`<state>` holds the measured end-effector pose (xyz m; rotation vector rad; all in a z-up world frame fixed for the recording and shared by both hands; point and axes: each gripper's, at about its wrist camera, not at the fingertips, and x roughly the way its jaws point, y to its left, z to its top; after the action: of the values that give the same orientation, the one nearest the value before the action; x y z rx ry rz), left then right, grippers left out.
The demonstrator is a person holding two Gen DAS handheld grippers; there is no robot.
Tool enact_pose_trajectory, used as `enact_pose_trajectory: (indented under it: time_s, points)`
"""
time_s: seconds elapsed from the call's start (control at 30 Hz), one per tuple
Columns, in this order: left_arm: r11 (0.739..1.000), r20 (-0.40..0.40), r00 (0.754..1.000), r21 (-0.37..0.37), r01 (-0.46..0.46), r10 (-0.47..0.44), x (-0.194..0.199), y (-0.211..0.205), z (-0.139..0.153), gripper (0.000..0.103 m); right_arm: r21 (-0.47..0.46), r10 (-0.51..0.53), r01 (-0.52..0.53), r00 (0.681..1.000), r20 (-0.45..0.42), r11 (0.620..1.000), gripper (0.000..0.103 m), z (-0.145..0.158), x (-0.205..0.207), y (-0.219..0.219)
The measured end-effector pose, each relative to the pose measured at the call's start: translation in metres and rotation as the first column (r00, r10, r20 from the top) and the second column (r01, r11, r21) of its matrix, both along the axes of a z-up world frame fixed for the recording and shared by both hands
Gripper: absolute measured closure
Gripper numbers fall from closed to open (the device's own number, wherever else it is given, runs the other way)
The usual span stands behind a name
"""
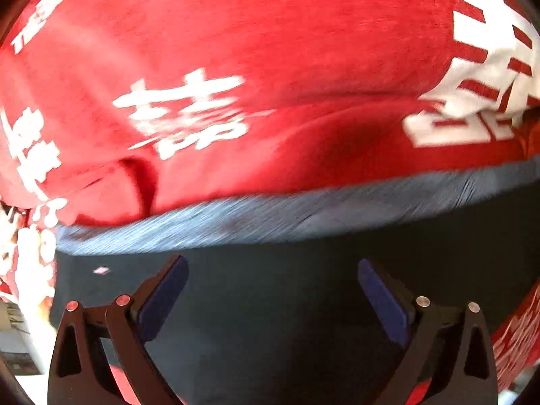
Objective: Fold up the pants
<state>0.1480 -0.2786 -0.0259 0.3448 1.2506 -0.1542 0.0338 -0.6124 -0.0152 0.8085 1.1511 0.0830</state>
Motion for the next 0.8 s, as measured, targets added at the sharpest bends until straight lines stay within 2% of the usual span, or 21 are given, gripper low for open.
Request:
enact_pose_trajectory:
  time_s: [0.03, 0.17, 0.3, 0.4, 0.43, 0.5, 0.77, 0.8]
  points:
    - [1.000, -0.006, 1.000, 0.006, -0.005, 0.005, -0.002, 0.014, 0.002, 0.001, 0.070, 0.026, -0.026, 1.000, 0.006, 0.997, 0.058, -0.002, -0.009, 0.027]
    - [0.997, -0.031, 0.999, 0.070, -0.041, 0.043, -0.004, 0.091, -0.002, 0.001, 0.233, 0.102, -0.102, 0.995, 0.013, 0.967, 0.058, -0.017, -0.029, 0.116]
    - [0.991, -0.016, 0.997, 0.110, -0.072, 0.074, -0.001, 0.168, -0.013, 0.001, 0.342, 0.149, -0.140, 0.989, 0.000, 0.929, 0.058, -0.046, -0.027, 0.206]
    - [0.986, -0.060, 0.991, 0.117, -0.116, 0.124, 0.011, 0.216, -0.046, 0.001, 0.376, 0.161, -0.143, 0.987, -0.016, 0.916, 0.058, -0.075, -0.017, 0.252]
    - [0.987, -0.080, 0.988, 0.098, -0.126, 0.134, 0.012, 0.229, -0.056, 0.000, 0.370, 0.164, -0.143, 0.986, -0.024, 0.918, 0.058, -0.082, -0.017, 0.264]
    - [0.993, -0.056, 0.992, 0.026, -0.111, 0.112, 0.007, 0.241, -0.058, 0.000, 0.368, 0.162, -0.135, 0.986, -0.041, 0.920, 0.058, -0.091, -0.020, 0.277]
    - [0.998, -0.022, 0.998, -0.023, -0.065, 0.064, -0.003, 0.240, -0.056, 0.000, 0.374, 0.116, -0.092, 0.992, -0.043, 0.923, 0.056, -0.097, -0.006, 0.287]
    - [0.998, -0.026, 0.998, -0.026, -0.060, 0.059, -0.003, 0.241, -0.056, 0.000, 0.362, 0.118, -0.090, 0.991, -0.056, 0.928, 0.066, -0.097, -0.002, 0.288]
